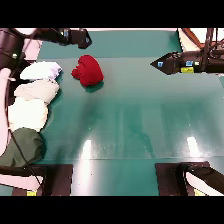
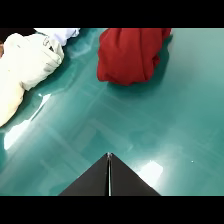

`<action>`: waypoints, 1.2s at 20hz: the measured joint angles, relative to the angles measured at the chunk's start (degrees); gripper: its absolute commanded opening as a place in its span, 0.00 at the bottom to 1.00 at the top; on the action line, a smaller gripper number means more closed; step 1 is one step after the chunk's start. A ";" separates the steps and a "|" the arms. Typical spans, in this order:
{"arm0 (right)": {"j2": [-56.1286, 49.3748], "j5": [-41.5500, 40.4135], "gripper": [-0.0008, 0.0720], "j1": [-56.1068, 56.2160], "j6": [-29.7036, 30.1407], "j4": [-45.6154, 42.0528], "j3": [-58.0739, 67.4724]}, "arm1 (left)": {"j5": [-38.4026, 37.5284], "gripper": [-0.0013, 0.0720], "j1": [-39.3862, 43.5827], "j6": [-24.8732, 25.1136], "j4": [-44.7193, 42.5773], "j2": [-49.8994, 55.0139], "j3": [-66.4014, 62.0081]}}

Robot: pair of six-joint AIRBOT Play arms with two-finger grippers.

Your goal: Fold the shirts.

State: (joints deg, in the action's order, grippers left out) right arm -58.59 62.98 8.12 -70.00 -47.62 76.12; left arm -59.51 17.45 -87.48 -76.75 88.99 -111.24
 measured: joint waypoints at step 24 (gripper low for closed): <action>7.52 -6.99 0.03 -0.13 -0.02 1.44 0.00 | 0.02 0.05 -4.26 -6.56 -2.40 0.20 -7.91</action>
State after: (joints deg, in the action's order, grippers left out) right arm -51.07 55.99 7.99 -70.02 -46.17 76.12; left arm -59.48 13.19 -94.04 -79.15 89.19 -119.15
